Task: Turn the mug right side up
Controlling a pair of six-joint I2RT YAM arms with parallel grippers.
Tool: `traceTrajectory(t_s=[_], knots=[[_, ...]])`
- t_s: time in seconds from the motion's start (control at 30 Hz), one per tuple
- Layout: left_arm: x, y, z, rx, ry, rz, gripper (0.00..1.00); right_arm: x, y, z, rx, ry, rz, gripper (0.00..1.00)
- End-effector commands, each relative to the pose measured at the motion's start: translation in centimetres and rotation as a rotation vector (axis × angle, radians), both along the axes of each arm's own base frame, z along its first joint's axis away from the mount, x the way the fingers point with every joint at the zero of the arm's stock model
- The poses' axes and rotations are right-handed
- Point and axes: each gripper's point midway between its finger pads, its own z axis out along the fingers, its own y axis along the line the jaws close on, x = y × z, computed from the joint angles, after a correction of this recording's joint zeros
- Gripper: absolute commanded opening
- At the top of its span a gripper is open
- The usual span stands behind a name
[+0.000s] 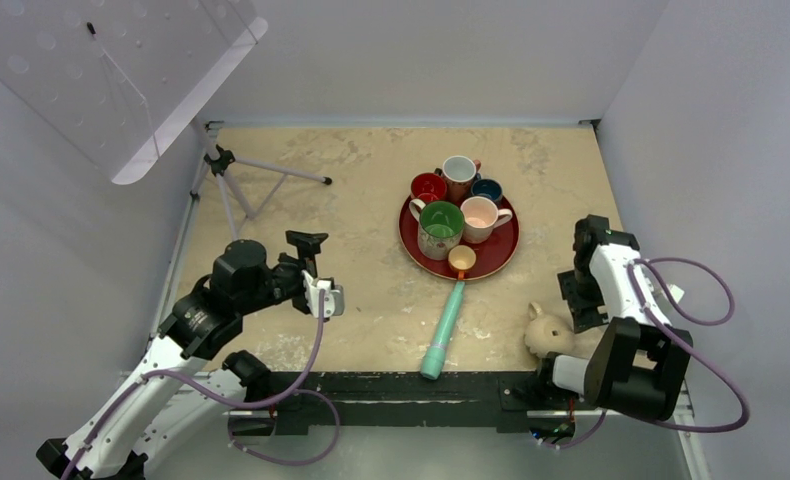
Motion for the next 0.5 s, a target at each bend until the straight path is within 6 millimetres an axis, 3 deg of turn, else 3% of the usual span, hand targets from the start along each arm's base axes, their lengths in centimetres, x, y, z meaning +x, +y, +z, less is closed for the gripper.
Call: traceTrajectory(t_s=[0.0,0.17,0.3,0.4,0.47], knots=[[0.4,-0.3,0.0,-0.018,-0.003,0.001,1.0,0.8,0.6,0.8,-0.001,-0.008,0.043,0.86],[0.5,-0.4,0.0,-0.014,-0.004,0.0,1.0,3.2,7.5,0.7,0.236,-0.133,0.126,0.83],[0.6,-0.4,0.0,-0.011,-0.006,-0.001,1.0,3.3,12.5,1.1,0.366,-0.136,0.248,0.83],[0.6,-0.5,-0.1,-0.012,-0.002,-0.004,1.0,4.5,13.9,2.6,0.377,-0.184,0.327,0.82],[0.6,-0.4,0.0,-0.011,-0.003,-0.002,1.0,6.3,12.7,4.5,0.276,-0.21,0.414,0.82]])
